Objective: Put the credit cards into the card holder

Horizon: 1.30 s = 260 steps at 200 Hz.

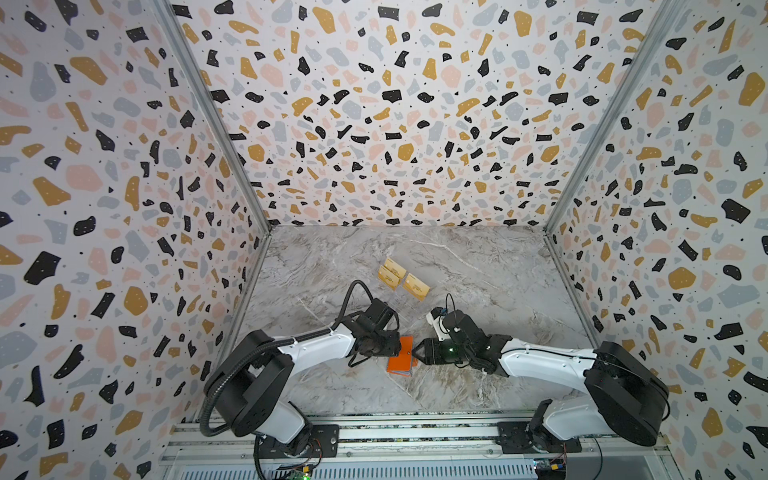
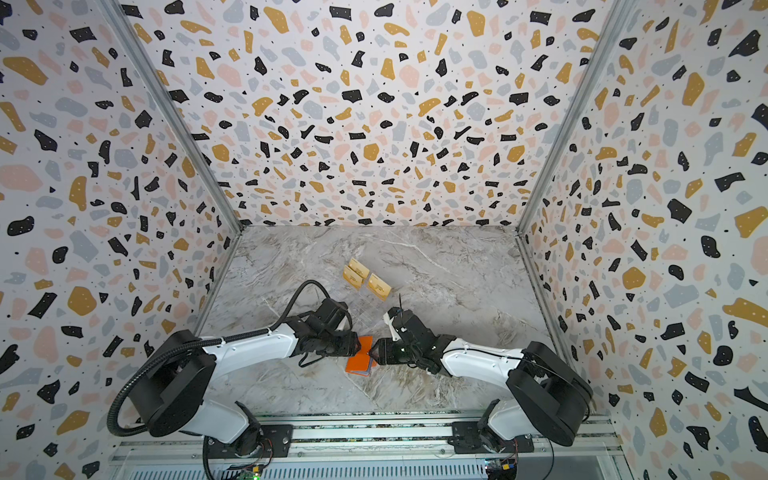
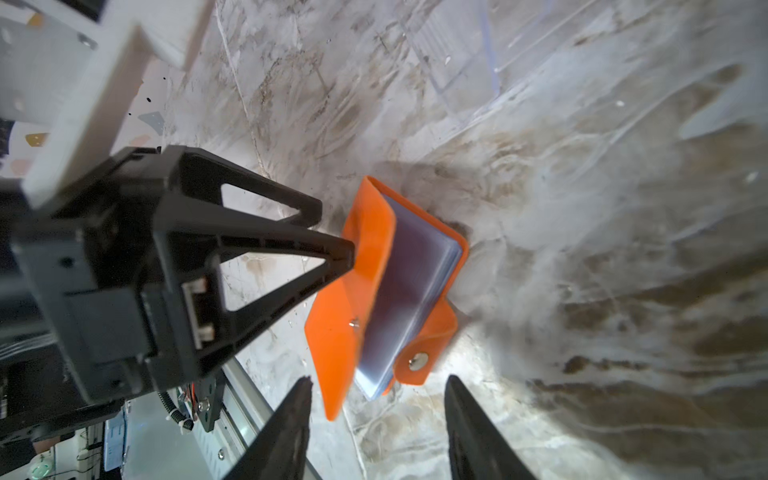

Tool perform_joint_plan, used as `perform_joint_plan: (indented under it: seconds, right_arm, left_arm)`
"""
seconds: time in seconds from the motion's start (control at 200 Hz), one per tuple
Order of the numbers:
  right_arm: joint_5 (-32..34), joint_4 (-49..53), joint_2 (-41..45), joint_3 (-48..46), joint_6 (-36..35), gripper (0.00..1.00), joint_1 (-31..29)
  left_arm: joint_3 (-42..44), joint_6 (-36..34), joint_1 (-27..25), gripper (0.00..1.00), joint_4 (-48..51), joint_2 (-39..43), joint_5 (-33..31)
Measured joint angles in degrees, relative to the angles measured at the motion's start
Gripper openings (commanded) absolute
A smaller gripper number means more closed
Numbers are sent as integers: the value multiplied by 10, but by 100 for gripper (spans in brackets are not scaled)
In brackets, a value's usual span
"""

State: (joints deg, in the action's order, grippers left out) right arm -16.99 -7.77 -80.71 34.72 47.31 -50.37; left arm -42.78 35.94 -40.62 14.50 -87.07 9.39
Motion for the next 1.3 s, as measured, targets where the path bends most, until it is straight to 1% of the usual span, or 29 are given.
perform_joint_plan:
  seconds: [0.165,0.255,0.4,0.516,0.601,0.701,0.921,1.061,1.302]
  right_arm:
    - [2,0,-25,7,0,52,-9]
    - [10,7,-35,11,0,48,-13]
    - [25,21,-37,13,-2,46,-16]
    - [39,42,-37,16,-8,41,-17]
    - [47,56,-37,23,-12,41,-17]
    - [51,68,-37,30,-15,41,-17]
    - [61,98,-37,45,-26,40,-17]
    - [76,127,-37,58,-36,36,-18]
    - [127,197,-35,90,-51,38,-38]
  left_arm:
    - [5,-7,-7,64,-9,-2,-3]
    - [11,-8,-23,63,-16,0,-17]
    - [16,0,-60,60,-30,-1,-46]
    - [19,17,-83,56,-36,-2,-78]
    - [23,34,-104,51,-45,-4,-101]
    - [38,64,-126,46,-79,-4,-117]
    - [55,146,-173,40,-143,-10,-131]
    - [89,215,-194,39,-193,5,-134]
    - [110,310,-225,39,-233,10,-156]
